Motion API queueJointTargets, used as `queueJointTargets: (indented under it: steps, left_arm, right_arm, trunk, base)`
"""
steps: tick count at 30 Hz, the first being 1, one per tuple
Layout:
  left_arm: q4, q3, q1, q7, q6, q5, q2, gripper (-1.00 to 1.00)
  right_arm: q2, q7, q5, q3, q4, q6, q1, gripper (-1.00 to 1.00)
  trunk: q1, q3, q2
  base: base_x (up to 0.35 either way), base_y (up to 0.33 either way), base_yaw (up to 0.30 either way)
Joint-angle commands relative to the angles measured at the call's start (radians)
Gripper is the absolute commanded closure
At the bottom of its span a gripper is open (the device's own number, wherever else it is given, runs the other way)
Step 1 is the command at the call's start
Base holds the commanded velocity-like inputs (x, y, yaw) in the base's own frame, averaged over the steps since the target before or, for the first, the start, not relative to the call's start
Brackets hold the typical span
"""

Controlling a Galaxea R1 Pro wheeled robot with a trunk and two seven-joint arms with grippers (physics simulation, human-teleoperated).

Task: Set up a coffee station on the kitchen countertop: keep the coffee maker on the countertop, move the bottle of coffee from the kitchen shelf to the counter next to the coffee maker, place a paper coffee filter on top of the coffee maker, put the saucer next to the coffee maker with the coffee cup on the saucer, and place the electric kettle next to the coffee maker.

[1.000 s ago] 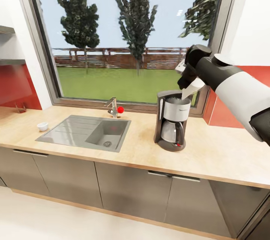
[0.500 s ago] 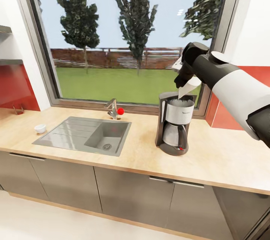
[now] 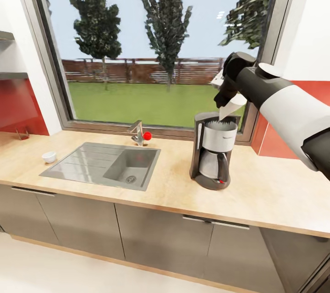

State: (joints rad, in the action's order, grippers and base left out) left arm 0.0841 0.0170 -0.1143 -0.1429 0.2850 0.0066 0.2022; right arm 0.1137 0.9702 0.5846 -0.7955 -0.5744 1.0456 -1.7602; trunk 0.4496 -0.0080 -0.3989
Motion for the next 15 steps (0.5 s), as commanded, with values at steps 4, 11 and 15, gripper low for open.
queueJointTargets:
  steps: [4, 11, 15]
  left_arm:
    - [-0.001, 0.001, -0.001, -0.003, 0.003, 0.0, 0.0, -1.0]
    - [-0.001, 0.001, -0.001, -0.003, 0.003, 0.0, 0.0, -1.0]
    - [-0.001, 0.001, -0.001, -0.003, 0.003, 0.0, 0.0, -1.0]
  right_arm:
    - [0.001, 0.01, 0.009, -0.025, 0.023, 0.002, -0.001, 1.0]
    - [0.001, 0.01, 0.009, -0.068, 0.043, 0.002, 0.0, 1.0]
    - [0.001, 0.01, 0.009, -0.071, 0.044, 0.002, 0.0, 1.0]
  trunk:
    - [0.0, -0.001, -0.001]
    - [0.0, -0.001, -0.001]
    - [0.0, -0.001, -0.001]
  base:
    - [0.0, 0.0, 0.0]
    - [0.001, 0.0, 0.0]
    - [0.115, 0.0, 0.0]
